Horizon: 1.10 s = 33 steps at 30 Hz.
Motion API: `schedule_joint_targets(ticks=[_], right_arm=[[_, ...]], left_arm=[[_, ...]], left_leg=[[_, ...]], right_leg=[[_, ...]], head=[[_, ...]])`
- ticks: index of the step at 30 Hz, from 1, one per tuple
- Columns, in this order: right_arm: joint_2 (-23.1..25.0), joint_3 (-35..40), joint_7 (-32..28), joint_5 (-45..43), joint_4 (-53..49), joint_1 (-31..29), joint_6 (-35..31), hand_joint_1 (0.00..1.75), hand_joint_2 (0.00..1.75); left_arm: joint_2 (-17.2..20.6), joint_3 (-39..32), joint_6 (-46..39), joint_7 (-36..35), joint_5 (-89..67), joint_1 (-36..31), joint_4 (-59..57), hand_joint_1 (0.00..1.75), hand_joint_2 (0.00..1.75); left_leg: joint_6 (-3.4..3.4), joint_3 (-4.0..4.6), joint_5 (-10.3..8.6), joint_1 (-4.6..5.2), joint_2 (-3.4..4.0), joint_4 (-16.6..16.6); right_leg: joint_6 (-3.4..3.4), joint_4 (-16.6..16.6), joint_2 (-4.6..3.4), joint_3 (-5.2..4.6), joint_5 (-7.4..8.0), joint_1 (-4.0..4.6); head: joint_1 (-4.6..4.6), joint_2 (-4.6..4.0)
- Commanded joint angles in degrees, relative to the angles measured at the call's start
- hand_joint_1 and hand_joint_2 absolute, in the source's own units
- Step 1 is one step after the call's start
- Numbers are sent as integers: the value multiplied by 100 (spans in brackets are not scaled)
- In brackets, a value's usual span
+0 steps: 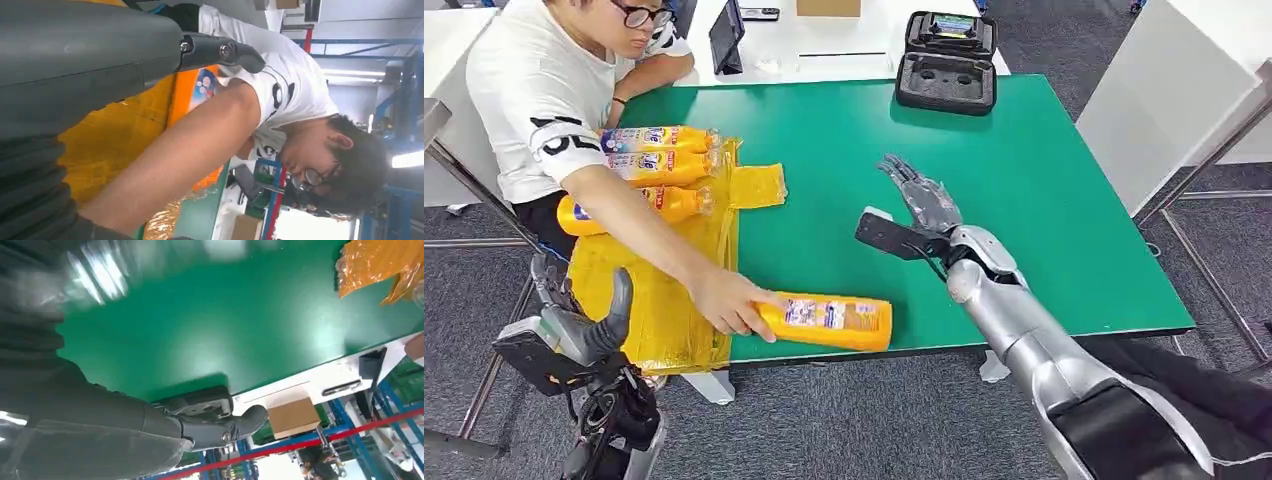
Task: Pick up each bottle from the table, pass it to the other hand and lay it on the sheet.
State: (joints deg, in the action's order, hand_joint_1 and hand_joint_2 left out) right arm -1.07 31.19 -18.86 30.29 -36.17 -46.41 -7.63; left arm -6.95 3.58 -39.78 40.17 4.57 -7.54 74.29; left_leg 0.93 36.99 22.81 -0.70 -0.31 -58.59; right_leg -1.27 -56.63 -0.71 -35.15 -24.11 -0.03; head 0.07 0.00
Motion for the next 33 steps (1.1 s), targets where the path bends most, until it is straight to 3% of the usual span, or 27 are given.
schedule_joint_targets(ticks=[1, 7, 26, 33], right_arm=[[283, 324, 21, -1, 1004, -543, 275, 0, 175], [419, 457, -298, -192, 1011, -407, 978, 0, 175], [684, 665, -587, -399, 732, -119, 1307, 0, 175], [882, 1026, -668, -610, 499, 8, 1930, 0, 175]], left_arm=[[101, 74, 37, -17, 72, -96, -426, 0, 175], [115, 154, 67, -17, -31, -152, -481, 0, 175], [116, 192, 23, -17, -47, -154, -508, 0, 175], [110, 243, -21, -17, -99, -275, -625, 0, 175]], left_leg=[[1, -18, 6, 7, 2, 5], [-1, -24, 7, 5, 3, 7], [0, -27, 8, 5, 4, 7], [-2, -31, 10, 6, 3, 9]], right_leg=[[-1, 1, 2, 16, -7, -6], [0, 4, 3, 23, -7, -4], [0, 4, 4, 22, -10, -4], [1, 5, 5, 27, -12, -4]], head=[[0, 0], [2, 0], [2, 0], [2, 0]])
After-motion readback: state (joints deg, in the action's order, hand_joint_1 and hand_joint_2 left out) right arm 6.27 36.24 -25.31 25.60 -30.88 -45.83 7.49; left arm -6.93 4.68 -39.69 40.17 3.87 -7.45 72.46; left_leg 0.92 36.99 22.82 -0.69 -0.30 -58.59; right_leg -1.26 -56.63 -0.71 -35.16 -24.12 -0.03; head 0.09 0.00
